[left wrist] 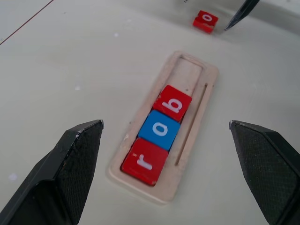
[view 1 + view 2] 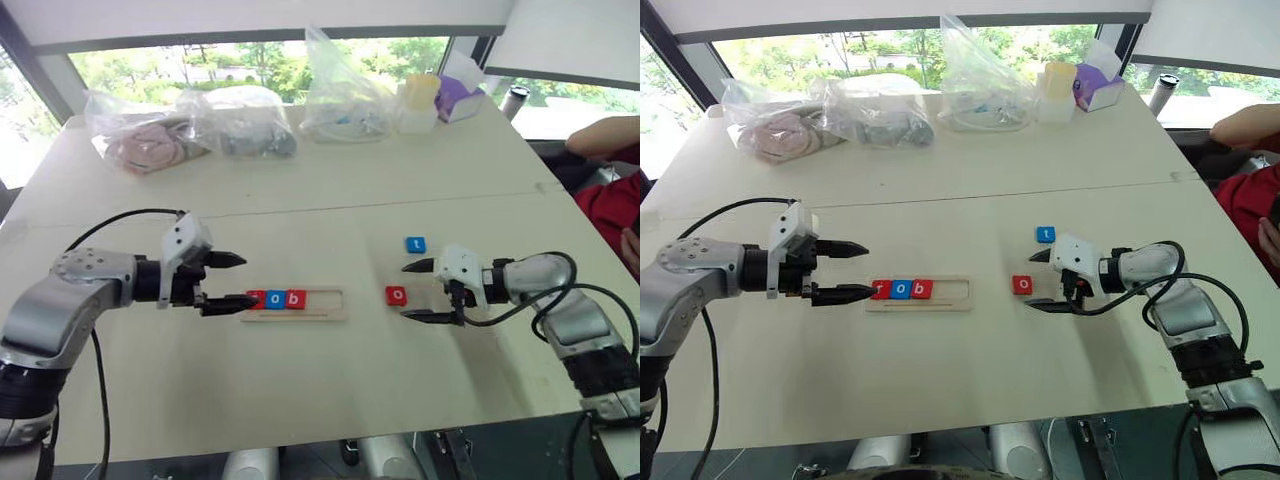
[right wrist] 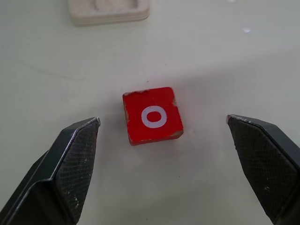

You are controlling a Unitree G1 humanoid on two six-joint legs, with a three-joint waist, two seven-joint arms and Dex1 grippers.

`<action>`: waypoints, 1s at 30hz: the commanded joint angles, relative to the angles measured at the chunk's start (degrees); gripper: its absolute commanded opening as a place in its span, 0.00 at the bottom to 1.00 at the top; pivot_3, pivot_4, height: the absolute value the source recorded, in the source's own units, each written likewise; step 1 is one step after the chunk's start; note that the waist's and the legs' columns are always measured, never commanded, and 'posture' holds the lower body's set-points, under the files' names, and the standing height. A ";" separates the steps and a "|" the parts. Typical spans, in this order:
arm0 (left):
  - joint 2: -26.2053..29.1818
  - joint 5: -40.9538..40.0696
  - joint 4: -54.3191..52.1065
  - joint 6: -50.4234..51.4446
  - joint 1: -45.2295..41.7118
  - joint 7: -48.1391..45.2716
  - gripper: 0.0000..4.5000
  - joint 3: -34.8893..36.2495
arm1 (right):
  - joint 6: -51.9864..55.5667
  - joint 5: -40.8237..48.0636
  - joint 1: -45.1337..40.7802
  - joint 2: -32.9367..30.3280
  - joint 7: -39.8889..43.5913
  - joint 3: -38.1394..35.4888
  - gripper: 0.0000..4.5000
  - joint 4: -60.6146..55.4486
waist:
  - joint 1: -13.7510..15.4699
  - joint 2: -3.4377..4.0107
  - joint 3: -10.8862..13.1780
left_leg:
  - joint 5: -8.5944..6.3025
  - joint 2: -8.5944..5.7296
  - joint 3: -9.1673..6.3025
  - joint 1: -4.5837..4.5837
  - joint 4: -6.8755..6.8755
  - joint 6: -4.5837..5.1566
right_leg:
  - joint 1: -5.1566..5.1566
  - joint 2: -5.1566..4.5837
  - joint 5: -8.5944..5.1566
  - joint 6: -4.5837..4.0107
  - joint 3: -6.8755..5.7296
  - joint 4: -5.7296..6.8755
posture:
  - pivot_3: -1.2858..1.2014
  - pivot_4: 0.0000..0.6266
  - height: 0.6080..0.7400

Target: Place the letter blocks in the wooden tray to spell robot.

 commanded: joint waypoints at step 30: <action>2.91 0.61 -3.53 -1.68 6.03 2.87 1.00 3.49 | 25.81 0.20 -10.03 14.57 -9.00 10.83 0.26 -18.13 | 1.27 0.04 0.00 | 0.02 0.00 -0.03 -0.03 0.47 -0.04 | -0.12 -0.05 -0.12 -0.30 -0.03 0.62 | 0.52 0.24 1.00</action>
